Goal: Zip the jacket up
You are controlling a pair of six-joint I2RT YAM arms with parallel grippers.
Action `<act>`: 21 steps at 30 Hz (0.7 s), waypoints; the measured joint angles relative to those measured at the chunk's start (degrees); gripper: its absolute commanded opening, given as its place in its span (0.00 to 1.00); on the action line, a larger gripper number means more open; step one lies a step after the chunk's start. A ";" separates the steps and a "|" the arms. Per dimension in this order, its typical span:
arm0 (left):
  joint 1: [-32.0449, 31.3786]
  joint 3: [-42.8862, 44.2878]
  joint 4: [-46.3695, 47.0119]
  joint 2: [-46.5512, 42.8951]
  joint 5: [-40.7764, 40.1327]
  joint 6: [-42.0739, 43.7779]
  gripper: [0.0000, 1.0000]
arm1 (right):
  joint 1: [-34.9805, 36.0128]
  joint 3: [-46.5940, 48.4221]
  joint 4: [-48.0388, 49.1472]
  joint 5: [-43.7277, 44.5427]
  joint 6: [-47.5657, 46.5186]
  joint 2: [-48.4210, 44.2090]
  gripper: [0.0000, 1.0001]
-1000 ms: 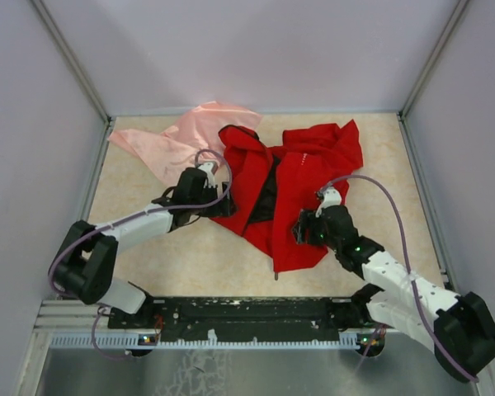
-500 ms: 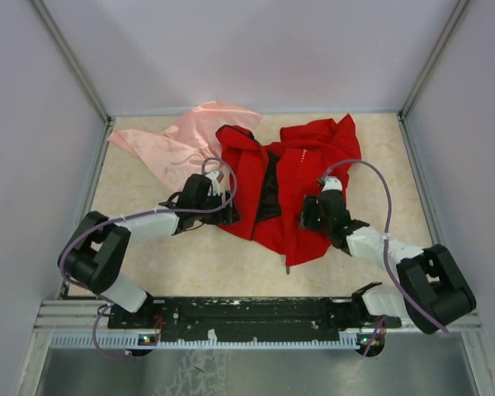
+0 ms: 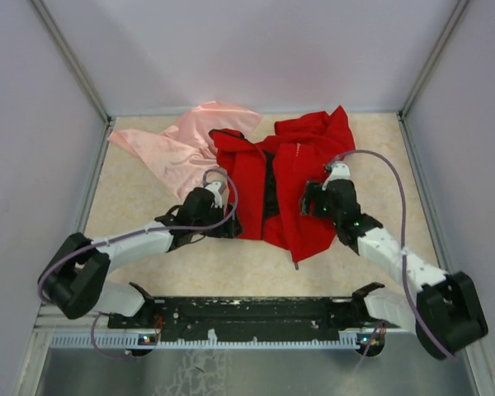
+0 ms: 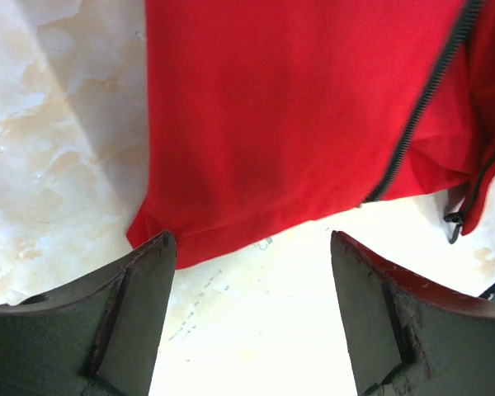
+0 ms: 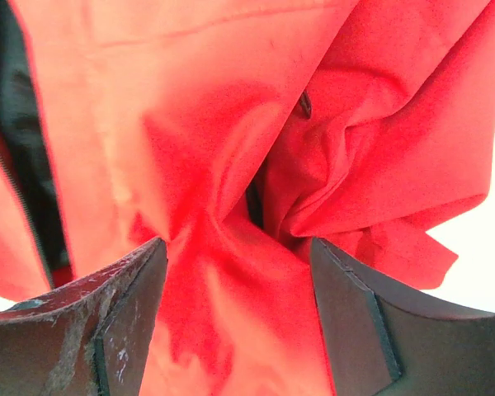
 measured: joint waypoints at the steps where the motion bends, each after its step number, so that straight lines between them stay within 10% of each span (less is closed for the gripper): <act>1: -0.66 -0.22 -0.52 -1.31 -0.63 -0.07 0.81 | 0.26 -0.44 -1.16 0.26 -0.11 -3.23 0.71; 10: -7.10 -0.92 -1.49 -8.81 -4.79 -1.57 0.81 | 9.92 -5.42 -8.11 2.73 0.76 -20.83 0.71; 21: -9.49 -2.73 -0.28 -12.61 -5.79 -4.35 0.81 | 24.85 -5.77 -14.19 11.30 2.82 -11.34 0.65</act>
